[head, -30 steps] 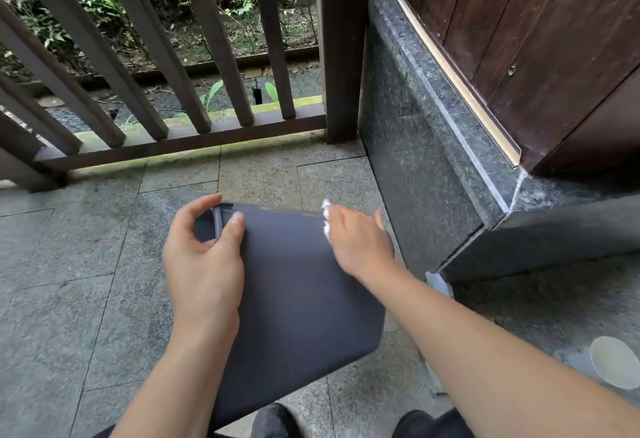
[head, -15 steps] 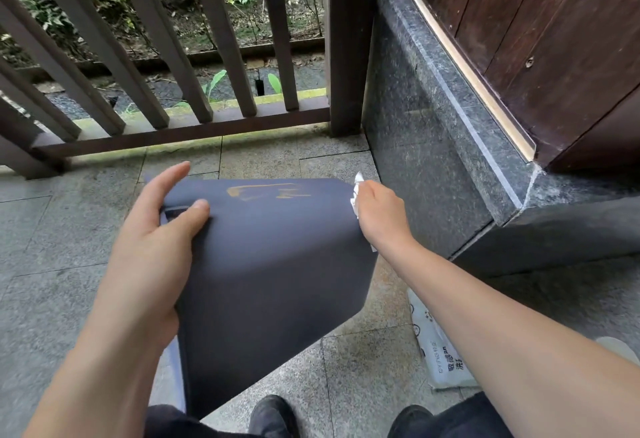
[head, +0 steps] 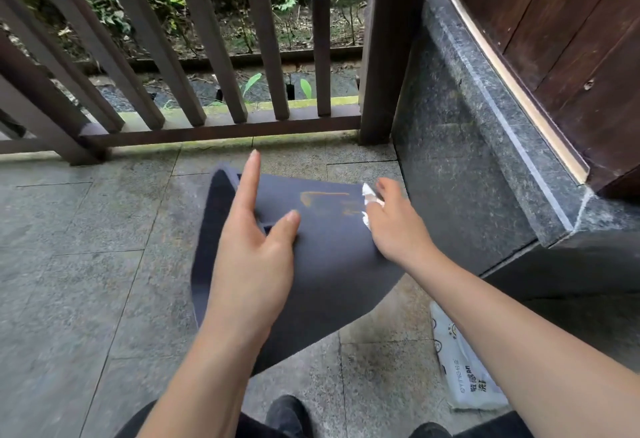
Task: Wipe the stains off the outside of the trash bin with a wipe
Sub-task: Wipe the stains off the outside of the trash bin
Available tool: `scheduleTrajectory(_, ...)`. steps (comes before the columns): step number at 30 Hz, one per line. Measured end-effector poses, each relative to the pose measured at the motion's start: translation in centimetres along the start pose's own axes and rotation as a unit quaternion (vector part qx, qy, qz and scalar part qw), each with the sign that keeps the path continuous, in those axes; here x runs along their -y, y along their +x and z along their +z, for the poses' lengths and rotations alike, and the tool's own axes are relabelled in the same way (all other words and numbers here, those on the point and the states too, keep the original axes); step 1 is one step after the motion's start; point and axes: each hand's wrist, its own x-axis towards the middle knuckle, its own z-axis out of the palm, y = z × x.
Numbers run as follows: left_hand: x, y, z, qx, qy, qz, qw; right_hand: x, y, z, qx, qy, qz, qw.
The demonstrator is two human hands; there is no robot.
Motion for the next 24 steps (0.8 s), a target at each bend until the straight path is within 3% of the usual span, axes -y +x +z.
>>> scheduleTrajectory(5,0.5,0.4,0.4,0.020,0.065,0.036,0.997,3.0,-2.7,2.2,-0.002,0.065,-0.093,0.994)
scheduleTrajectory(8,0.5,0.6,0.4,-0.004,0.051,0.037,0.998,3.4,-3.3,1.4,-0.058,0.071,-0.128,0.987)
scheduleTrajectory(15,-1.3,-0.1,0.6,-0.036,-0.021,0.071,0.997,3.8,-3.6,-6.0,-0.208,0.182,-0.074,0.958)
scheduleTrajectory(20,-2.3,-0.6,-0.1,-0.032,-0.090,0.094,0.991,2.5,-4.5,-9.2,-0.246,0.355,0.038,0.901)
scheduleTrajectory(22,-2.1,-0.7,-0.8,-0.032,-0.136,0.083,0.987,2.5,-4.7,-10.3,-0.307,0.352,0.007,0.884)
scheduleTrajectory(24,-2.2,-0.7,-1.0,-0.030,-0.170,0.062,0.983,2.9,-5.1,-10.9,-0.368,0.250,-0.053,0.894)
